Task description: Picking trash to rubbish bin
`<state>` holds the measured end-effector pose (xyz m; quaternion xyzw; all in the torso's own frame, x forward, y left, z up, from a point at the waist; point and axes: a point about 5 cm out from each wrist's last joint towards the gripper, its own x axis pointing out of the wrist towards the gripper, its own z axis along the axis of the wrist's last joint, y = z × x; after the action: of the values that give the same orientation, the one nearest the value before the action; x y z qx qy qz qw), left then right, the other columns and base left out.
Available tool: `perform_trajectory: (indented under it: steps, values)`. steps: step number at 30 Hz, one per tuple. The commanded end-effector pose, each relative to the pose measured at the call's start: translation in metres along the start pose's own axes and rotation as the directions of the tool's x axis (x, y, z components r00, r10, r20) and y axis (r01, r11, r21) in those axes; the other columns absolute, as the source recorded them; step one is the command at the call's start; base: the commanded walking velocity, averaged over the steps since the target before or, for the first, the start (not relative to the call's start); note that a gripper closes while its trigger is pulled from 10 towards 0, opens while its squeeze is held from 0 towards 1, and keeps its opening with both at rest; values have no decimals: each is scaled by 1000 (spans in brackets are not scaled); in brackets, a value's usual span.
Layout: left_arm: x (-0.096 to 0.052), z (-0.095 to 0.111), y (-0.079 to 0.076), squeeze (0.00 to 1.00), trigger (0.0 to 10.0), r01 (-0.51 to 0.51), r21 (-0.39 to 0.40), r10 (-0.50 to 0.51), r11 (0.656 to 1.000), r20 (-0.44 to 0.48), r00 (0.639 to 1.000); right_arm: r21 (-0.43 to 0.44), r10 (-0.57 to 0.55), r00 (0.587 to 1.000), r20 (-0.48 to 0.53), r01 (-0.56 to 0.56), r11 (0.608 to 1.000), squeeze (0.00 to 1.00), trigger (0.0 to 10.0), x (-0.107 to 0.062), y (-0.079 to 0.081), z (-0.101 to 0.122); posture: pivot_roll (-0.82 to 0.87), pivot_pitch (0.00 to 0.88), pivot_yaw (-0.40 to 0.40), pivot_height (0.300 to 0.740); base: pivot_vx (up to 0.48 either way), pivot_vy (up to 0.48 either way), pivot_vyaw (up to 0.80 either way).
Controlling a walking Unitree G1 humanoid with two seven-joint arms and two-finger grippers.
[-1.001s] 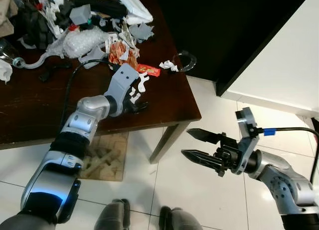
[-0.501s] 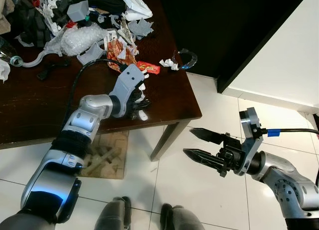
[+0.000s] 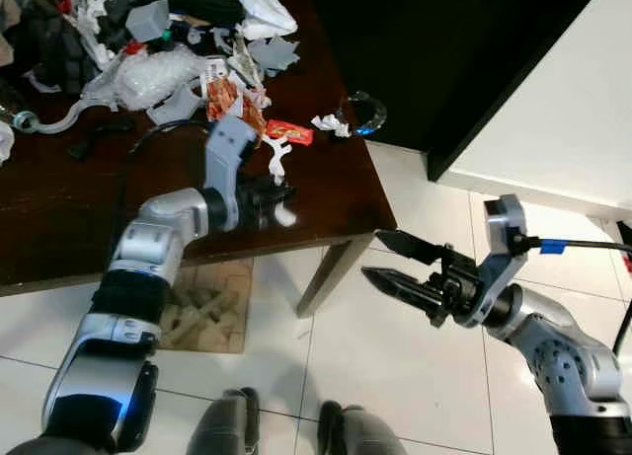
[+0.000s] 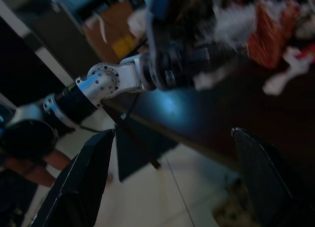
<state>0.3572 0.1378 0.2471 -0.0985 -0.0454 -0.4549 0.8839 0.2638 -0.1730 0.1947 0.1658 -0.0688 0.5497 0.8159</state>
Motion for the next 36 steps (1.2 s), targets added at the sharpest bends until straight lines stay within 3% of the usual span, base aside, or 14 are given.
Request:
perform_trajectory:
  steps: [1,4,7,11,12,16,18,19,20,22,24,28,31,36]
  values:
    - [-2,14,-7,0,10000,50,-47,-44,998,109,993,21,-5,999,33,4,1000,0,10000,-5,-1,-1,31,225,-60,740,0,0,0]
    - [-11,39,-18,0,10000,125,-67,-103,990,270,957,25,13,997,74,-15,1000,0,10000,2,-5,0,58,198,-63,740,0,0,0]
    - [-20,44,-36,0,10000,223,-71,-184,972,357,916,25,13,994,106,-16,1000,0,10000,12,-10,-1,86,176,-67,740,0,0,0]
    - [-25,31,-58,0,10000,311,-70,-267,948,358,895,22,-19,991,130,17,1000,0,10000,23,-16,-4,103,158,-66,740,0,0,0]
    - [-29,15,-74,0,10000,367,-94,-320,925,326,889,30,-61,987,150,57,998,0,10000,30,-22,-6,116,147,-66,740,0,0,0]
    - [-36,-3,-86,0,10000,400,-132,-350,907,294,890,53,-131,978,163,124,991,0,10000,37,-32,-9,126,134,-65,740,0,0,0]
    - [-40,-33,-84,0,10000,304,-237,-244,923,252,937,94,-277,947,162,264,960,0,10000,40,-51,-12,153,109,-62,740,0,0,0]
    - [-40,-33,-84,0,10000,304,-237,-244,923,252,937,94,-277,947,162,264,960,0,10000,40,-51,-12,153,109,-62,740,0,0,0]
    - [-44,-54,-81,0,10000,214,-305,-156,928,204,967,110,-387,909,153,374,921,0,10000,43,-66,-16,169,100,-65,740,0,0,0]
    - [-45,-59,-80,0,10000,190,-314,-135,930,188,973,113,-410,899,151,397,911,0,10000,43,-69,-17,169,100,-65,740,0,0,0]
    - [-48,-79,-74,0,10000,75,-358,-30,931,128,991,119,-481,871,103,469,875,0,10000,48,-77,-24,196,98,-74,740,0,0,0]
    - [-51,-90,-71,0,10000,4,-364,28,932,83,996,114,-515,854,70,506,855,0,10000,51,-81,-30,199,96,-77,740,0,0,0]
    - [-58,-116,-61,0,10000,-143,-354,142,924,-26,989,119,-590,808,15,584,803,0,10000,51,-89,-42,206,98,-83,740,0,0,0]
    - [-83,-172,-52,0,10000,-332,-284,254,899,-279,926,108,-599,801,1,595,796,0,10000,53,-92,-48,212,93,-80,740,0,0,0]
